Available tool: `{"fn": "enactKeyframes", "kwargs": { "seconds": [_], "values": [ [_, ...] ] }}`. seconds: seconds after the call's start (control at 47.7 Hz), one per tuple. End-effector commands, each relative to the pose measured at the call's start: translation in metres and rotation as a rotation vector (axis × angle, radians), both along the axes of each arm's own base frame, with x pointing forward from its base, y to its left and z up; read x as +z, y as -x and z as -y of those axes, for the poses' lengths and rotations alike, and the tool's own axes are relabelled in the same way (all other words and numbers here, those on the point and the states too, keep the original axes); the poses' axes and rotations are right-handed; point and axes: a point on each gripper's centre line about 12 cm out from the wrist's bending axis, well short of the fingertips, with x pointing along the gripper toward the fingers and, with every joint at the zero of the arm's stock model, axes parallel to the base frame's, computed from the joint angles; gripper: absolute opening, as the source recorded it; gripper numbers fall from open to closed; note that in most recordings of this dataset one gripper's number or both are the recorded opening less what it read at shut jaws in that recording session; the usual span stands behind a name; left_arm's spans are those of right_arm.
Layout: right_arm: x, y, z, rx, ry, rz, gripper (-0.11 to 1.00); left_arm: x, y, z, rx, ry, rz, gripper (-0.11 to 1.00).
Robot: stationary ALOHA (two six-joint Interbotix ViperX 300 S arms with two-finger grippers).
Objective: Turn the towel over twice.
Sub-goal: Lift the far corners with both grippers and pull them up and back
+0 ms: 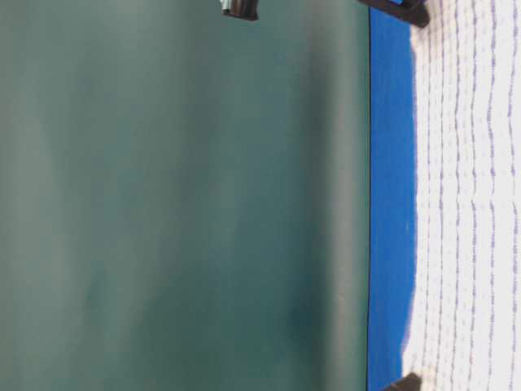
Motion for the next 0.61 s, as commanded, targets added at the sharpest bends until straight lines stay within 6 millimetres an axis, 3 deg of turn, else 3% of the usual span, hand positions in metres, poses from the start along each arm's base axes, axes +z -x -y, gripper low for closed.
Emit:
{"fn": "enactKeyframes", "kwargs": {
  "seconds": [0.0, 0.252, 0.587],
  "values": [
    [0.011, -0.004, 0.015, -0.038, 0.03, 0.048, 0.05, 0.017, -0.004, -0.011, 0.024, -0.033, 0.05, 0.03],
    [0.034, -0.009, 0.047, -0.099, 0.085, 0.104, 0.05, 0.054, -0.01, -0.036, 0.053, -0.123, 0.088, 0.03],
    [0.108, -0.008, 0.075, -0.116, 0.224, 0.173, 0.05, 0.125, -0.012, -0.051, 0.044, -0.311, 0.163, 0.03]
  ]
}}
